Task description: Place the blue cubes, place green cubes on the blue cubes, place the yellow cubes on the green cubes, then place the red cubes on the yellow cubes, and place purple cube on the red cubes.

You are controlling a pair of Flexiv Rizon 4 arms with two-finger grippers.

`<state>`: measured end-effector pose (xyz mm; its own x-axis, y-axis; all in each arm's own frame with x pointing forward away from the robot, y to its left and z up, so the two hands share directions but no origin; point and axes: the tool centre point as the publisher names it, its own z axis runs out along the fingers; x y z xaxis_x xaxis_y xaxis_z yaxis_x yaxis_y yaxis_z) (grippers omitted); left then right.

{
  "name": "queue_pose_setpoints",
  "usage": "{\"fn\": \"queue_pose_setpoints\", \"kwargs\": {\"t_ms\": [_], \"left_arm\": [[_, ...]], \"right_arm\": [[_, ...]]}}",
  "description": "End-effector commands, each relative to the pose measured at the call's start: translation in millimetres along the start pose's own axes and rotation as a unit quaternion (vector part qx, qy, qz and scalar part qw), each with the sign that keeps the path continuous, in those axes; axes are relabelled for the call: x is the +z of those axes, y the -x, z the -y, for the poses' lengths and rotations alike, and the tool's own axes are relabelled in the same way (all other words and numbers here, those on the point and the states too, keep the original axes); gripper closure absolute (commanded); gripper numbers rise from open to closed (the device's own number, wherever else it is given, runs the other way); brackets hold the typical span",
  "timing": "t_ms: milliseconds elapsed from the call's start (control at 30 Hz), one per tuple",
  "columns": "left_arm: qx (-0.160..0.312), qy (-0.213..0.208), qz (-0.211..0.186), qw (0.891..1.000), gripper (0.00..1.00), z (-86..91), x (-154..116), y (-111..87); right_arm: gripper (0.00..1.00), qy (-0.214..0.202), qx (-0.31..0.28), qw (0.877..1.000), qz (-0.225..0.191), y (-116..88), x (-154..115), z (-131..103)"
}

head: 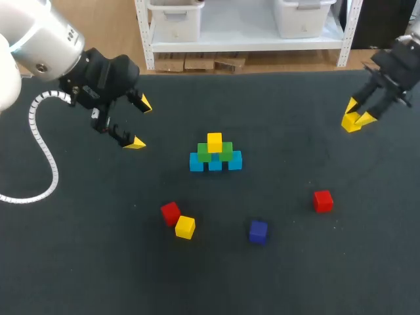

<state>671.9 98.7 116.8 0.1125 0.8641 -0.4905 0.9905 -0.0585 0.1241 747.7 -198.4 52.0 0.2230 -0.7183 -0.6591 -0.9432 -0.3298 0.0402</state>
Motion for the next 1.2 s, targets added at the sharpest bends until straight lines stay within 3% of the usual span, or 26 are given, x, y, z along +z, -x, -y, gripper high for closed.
{"fn": "queue_pose_setpoints", "kwargs": {"t_ms": [33, 300, 567, 933, 1200], "left_arm": [[0.000, -0.001, -0.001, 1.000, 0.00, -1.2, -0.2, -0.1], [0.000, -0.001, -0.001, 1.000, 0.00, -1.2, -0.2, -0.1], [0.000, -0.001, -0.001, 1.000, 0.00, -1.2, -0.2, -0.1], [0.000, -0.001, -0.001, 1.000, 0.00, -1.2, -0.2, -0.1], [0.000, -0.001, -0.001, 1.000, 0.00, -1.2, -0.2, -0.1]], "right_arm": [[1.00, -0.143, 0.027, 0.987, -0.067, 43.5, 11.0, -30.8], [1.00, -0.257, 0.052, 0.961, -0.091, 91.8, 30.3, -34.4], [1.00, -0.347, 0.051, 0.930, -0.107, 123.4, 62.3, -27.6], [1.00, -0.377, 0.049, 0.921, -0.086, 145.9, 94.2, 2.7], [1.00, -0.353, 0.041, 0.932, -0.067, 158.2, 108.6, 20.2]]}}
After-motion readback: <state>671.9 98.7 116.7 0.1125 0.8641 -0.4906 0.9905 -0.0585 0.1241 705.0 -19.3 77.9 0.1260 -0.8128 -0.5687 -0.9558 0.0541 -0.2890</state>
